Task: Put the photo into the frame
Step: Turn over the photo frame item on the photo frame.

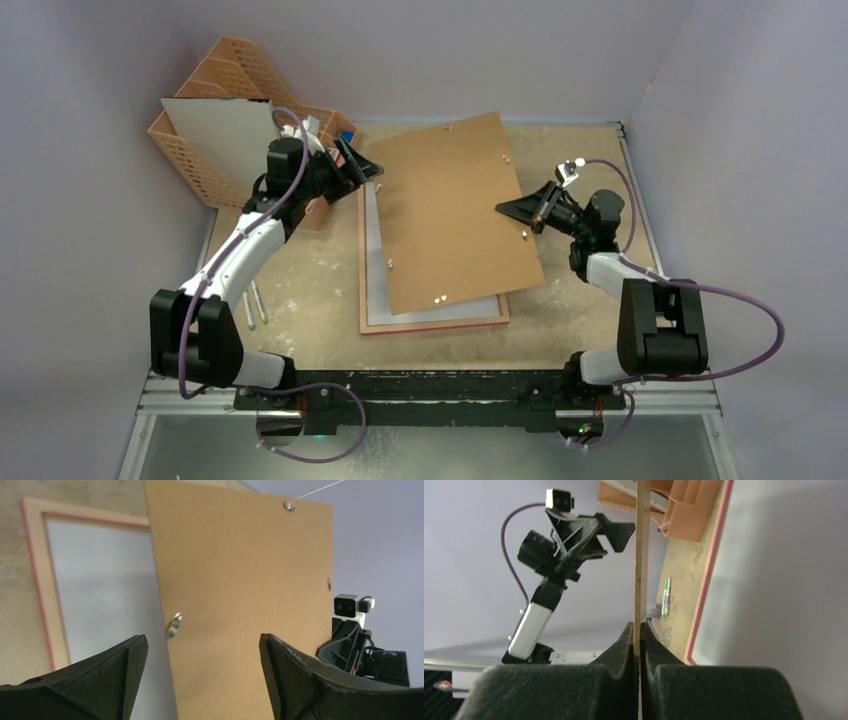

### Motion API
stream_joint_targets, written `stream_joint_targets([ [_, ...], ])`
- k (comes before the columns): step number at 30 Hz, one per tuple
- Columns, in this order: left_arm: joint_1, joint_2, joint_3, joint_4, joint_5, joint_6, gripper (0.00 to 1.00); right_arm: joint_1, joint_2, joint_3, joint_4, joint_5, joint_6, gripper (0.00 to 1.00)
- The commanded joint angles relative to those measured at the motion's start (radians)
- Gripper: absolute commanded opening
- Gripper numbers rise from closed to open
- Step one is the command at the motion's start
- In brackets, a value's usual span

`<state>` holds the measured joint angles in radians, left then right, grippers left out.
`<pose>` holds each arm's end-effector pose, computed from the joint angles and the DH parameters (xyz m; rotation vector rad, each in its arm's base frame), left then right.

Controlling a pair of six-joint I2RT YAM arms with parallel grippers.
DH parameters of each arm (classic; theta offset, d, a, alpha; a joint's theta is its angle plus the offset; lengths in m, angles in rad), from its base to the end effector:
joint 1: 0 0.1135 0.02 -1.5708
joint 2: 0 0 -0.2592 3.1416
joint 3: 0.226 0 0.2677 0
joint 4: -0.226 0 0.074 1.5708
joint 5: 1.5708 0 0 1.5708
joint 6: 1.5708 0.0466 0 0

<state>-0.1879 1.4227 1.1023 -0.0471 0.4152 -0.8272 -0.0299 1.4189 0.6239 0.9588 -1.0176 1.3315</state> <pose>0.3473 -0.0852 0.3027 -0.3608 2.0288 -1.0560 0.3045 0.0306 0.2415 0.1741 1.7521 1.7036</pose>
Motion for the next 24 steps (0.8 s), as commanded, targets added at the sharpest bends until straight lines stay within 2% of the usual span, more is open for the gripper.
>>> stream_joint_targets([
  [1,0.007,-0.1,-0.089,-0.057,-0.122,0.062,0.84,0.004,-0.004,-0.038,0.165,0.079,0.037,0.0],
  [5,0.007,-0.172,-0.156,-0.12,-0.247,0.08,0.82,0.022,-0.003,-0.05,0.068,0.13,-0.046,0.0],
  [7,0.007,-0.199,-0.198,-0.141,-0.298,0.077,0.82,0.022,0.003,-0.072,0.089,0.147,-0.053,0.0],
  [12,0.007,-0.226,-0.329,-0.127,-0.325,0.025,0.79,0.062,0.041,-0.094,0.115,0.173,-0.078,0.0],
  [18,0.007,-0.191,-0.445,-0.086,-0.326,-0.022,0.66,0.099,0.089,-0.11,0.142,0.194,-0.097,0.0],
  [24,0.006,-0.139,-0.55,0.031,-0.276,-0.056,0.51,0.129,0.153,-0.124,0.196,0.214,-0.099,0.0],
])
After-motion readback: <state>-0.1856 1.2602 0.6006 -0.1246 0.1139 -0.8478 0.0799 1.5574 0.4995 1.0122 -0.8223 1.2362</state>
